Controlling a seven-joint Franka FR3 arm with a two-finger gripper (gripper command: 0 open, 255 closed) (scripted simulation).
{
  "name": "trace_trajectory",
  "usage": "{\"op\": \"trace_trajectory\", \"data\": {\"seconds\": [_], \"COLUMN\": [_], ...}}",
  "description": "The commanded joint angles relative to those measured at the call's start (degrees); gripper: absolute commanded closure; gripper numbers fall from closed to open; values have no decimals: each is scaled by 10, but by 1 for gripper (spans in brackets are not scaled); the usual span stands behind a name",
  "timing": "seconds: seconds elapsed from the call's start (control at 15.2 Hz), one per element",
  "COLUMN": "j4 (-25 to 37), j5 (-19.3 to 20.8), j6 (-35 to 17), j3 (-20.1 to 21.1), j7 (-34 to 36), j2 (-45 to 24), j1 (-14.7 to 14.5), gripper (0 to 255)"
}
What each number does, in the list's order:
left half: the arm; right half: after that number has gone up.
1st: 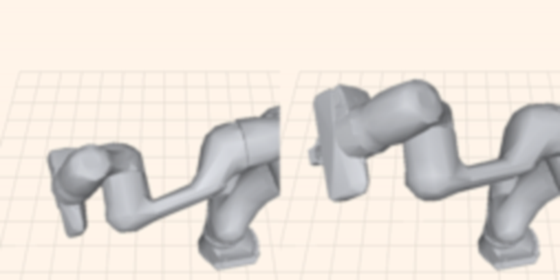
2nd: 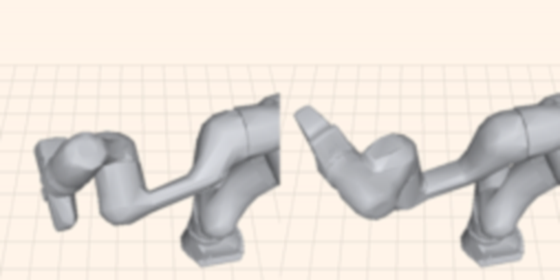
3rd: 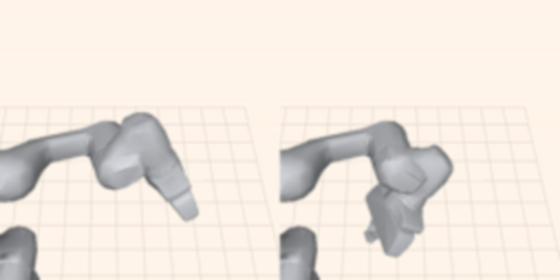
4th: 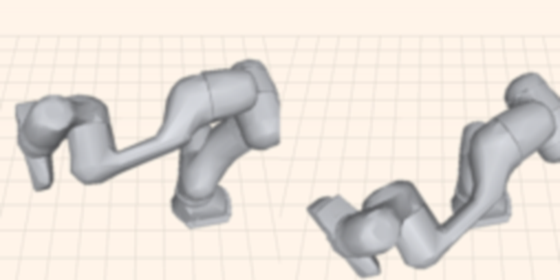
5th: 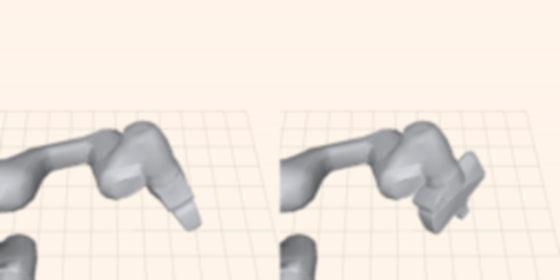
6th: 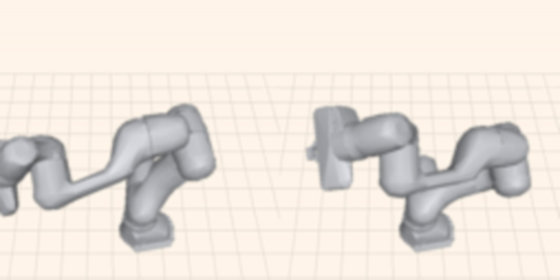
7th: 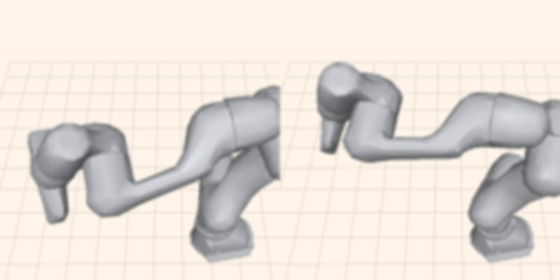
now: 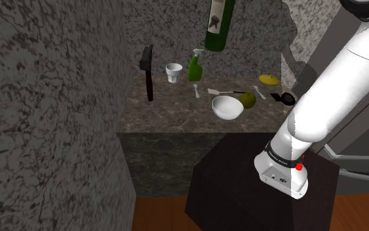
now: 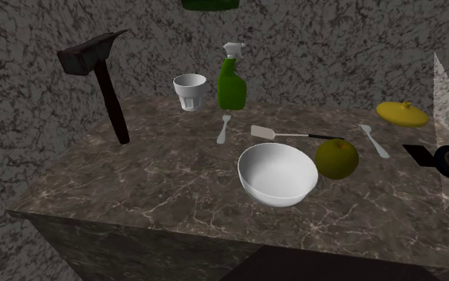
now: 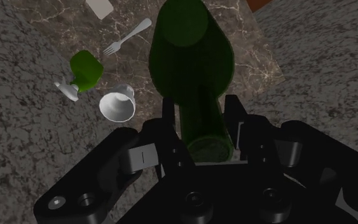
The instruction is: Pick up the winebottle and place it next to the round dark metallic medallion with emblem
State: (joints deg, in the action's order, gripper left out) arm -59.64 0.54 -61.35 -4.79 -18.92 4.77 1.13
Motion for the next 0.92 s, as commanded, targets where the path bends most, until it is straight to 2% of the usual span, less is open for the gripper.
{"op": "trace_trajectory", "data": {"seconds": [0.0, 0.2, 0.4, 0.86], "j4": [-14, -126, -212, -359], "j5": [1, 9, 19, 51], "j6": [-1, -43, -72, -122], "j3": [-6, -22, -41, -91], "j7": [-11, -42, -72, -145], "j2": [13, 84, 142, 245], "j1": [5, 16, 27, 51], "gripper": [255, 255, 255, 255]}}
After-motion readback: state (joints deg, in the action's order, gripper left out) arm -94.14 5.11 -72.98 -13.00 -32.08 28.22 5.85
